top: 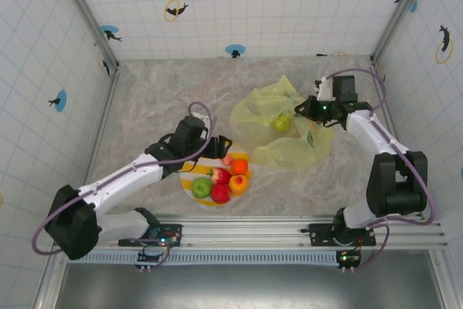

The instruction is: Place the fruits into the plastic bag

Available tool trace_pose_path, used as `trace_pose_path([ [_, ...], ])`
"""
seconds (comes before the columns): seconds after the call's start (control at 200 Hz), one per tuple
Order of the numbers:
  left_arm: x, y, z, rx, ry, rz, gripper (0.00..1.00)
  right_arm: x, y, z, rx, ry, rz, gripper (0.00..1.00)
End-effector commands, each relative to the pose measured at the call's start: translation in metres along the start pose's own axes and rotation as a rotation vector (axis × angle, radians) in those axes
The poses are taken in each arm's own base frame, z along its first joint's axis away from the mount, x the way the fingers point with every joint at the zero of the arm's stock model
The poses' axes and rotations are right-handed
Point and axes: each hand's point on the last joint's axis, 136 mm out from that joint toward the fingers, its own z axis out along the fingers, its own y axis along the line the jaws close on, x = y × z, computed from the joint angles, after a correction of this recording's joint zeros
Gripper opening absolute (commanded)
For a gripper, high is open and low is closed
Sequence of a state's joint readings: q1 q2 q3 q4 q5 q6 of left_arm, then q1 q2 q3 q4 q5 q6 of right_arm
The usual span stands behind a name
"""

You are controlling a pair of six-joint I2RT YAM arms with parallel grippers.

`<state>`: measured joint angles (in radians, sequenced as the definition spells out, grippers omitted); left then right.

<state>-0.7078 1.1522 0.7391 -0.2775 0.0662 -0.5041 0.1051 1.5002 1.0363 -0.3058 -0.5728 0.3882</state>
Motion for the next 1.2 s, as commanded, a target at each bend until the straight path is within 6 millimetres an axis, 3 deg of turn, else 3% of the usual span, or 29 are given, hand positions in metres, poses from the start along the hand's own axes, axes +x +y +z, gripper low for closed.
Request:
trace_pose_path([
  [0.0, 0.039, 0.040, -0.020, -0.194, 0.131, -0.067, 0.82, 0.003, -0.001, 0.001, 0.006, 0.015, -0.015, 0.05],
  [0.16, 0.072, 0.058, -0.034, -0.278, 0.252, -0.099, 0.84, 0.003, -0.002, 0.002, 0.026, 0.025, -0.024, 0.05],
  [0.49, 0.111, 0.043, -0.040, -0.181, 0.404, -0.142, 0.87, 0.003, 0.001, 0.005, 0.027, 0.034, -0.039, 0.05],
  [0.751, 0.130, 0.045, -0.039, -0.213, 0.480, -0.100, 0.87, 0.004, -0.002, 0.002, 0.058, 0.026, -0.057, 0.05],
  [1.196, 0.134, 0.064, -0.032, -0.315, 0.482, -0.070, 0.83, 0.006, -0.004, -0.002, 0.078, 0.020, -0.067, 0.05],
])
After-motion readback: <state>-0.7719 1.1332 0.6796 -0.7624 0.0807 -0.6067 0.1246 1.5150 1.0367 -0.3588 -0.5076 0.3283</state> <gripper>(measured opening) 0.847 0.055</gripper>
